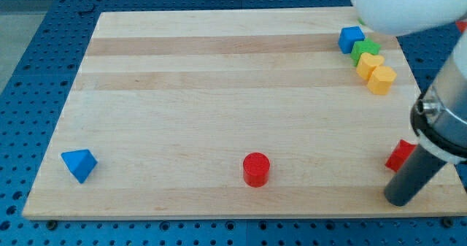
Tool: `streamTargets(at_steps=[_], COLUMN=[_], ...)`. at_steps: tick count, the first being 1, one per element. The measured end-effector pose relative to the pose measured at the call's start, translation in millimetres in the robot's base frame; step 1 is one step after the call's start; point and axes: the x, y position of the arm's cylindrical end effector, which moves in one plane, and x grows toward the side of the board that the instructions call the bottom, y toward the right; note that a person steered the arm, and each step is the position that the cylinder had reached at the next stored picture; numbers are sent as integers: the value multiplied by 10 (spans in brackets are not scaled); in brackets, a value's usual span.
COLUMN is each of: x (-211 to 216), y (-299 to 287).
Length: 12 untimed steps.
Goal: Push red star closer to the yellow hexagon
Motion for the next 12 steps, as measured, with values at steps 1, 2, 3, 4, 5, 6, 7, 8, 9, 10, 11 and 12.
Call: streamTargets(at_steps=[1,2,3,4,5,6,7,8,9,10,11,12], x=[-167,-411,-479,-205,-84,-166,-415,-635,-775,-868,-903,-1046], y=[53,21,-6,42,272,423,404,294,109,-1,-6,-6])
